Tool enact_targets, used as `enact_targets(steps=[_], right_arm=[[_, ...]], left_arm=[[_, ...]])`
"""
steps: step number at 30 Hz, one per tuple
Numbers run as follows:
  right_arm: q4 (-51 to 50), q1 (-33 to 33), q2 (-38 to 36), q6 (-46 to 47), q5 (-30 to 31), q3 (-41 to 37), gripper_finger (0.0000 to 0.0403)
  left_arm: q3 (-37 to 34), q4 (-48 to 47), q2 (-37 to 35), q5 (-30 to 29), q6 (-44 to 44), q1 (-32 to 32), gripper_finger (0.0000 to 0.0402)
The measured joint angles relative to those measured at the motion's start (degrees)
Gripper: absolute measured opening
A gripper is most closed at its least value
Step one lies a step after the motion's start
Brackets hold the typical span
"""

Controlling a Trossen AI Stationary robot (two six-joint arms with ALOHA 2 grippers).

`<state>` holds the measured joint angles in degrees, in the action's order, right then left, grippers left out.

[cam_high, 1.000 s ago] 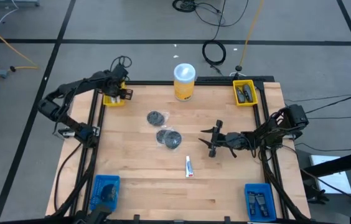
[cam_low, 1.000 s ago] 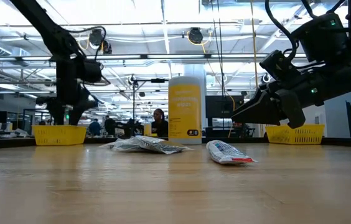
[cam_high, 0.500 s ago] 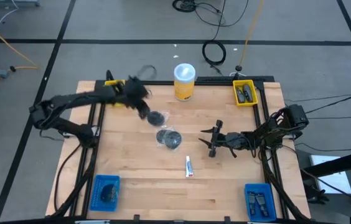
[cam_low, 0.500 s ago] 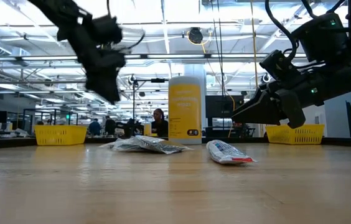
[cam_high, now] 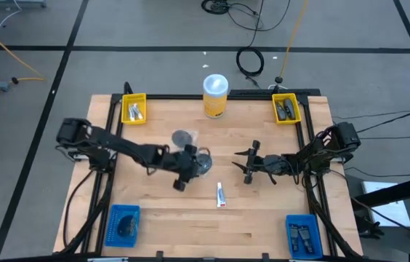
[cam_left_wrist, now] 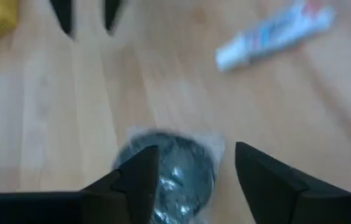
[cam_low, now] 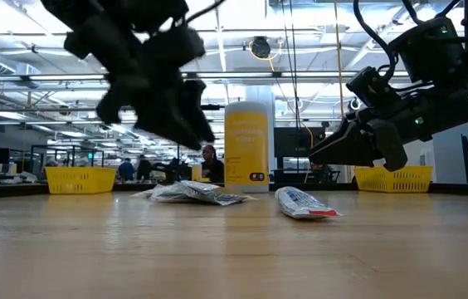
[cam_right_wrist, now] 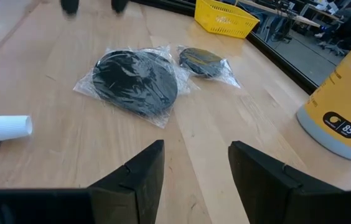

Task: Pick & Place Travel size toiletries
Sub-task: Put the black hairbrush into the left blue bin

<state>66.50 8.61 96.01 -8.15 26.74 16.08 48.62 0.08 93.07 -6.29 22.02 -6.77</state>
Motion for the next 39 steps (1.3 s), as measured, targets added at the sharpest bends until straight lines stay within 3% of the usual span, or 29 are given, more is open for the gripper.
enact_targets(steps=[7, 10, 13, 22, 33, 35, 39], right_arm=[[0.0, 0.0, 0.0, 0.0, 0.0, 0.0, 0.0171], [0.1, 0.0, 0.0, 0.0, 0.0, 0.0, 0.0171], [0.1, 0.0, 0.0, 0.0, 0.0, 0.0, 0.0171], [0.0, 0.0, 0.0, 0.0, 0.0, 0.0, 0.0171], [0.0, 0.0, 0.0, 0.0, 0.0, 0.0, 0.0171], [0.0, 0.0, 0.0, 0.0, 0.0, 0.0, 0.0171], [0.0, 0.0, 0.0, 0.0, 0.0, 0.0, 0.0171]], left_arm=[[0.6, -2.1, 6.7, -9.1, 4.9, -2.2, 0.0285], [0.6, -2.4, 8.5, -14.5, 8.4, -2.5, 0.0292], [0.9, -2.0, 9.8, -15.3, 11.1, -2.1, 0.0286], [0.8, 3.2, 12.3, -17.9, 12.3, -0.9, 0.0201], [0.6, 10.7, 12.5, -20.4, 7.7, -0.1, 0.0022], [0.6, 14.2, 12.5, -20.7, 7.7, -0.7, 0.0008], [0.6, 20.2, 11.0, -22.9, 7.8, -2.6, 0.0018]])
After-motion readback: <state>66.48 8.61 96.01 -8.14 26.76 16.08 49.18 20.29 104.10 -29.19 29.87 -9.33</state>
